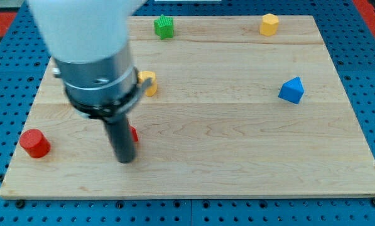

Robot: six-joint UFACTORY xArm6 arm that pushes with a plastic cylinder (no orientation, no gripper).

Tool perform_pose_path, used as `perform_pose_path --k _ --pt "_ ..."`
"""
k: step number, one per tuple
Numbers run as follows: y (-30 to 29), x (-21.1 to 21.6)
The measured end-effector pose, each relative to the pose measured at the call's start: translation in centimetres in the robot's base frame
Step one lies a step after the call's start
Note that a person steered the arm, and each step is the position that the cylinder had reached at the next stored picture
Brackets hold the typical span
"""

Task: Move the red star close to the green circle

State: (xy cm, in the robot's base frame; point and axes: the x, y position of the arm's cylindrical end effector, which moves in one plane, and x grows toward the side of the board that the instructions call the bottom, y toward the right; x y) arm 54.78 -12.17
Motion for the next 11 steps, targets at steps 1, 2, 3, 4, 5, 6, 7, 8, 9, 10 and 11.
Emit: perform_pose_path --k 1,2,3,4,5,6,7,8,9,10,11 --pt "-2.9 -6.1" --pt "-2.6 -7.9" --pt "-2.3 -6.2" --pt "-5.1 -12.2" --pt "-5.4 -14.6" --pt "-3.0 -8.3" --pt "1.1 -7.0" --pt "-2.3 -14.3" --pt "-4.0 -11.6" --pt "-6.2 -12.9" --pt "-8.5 -17.2"
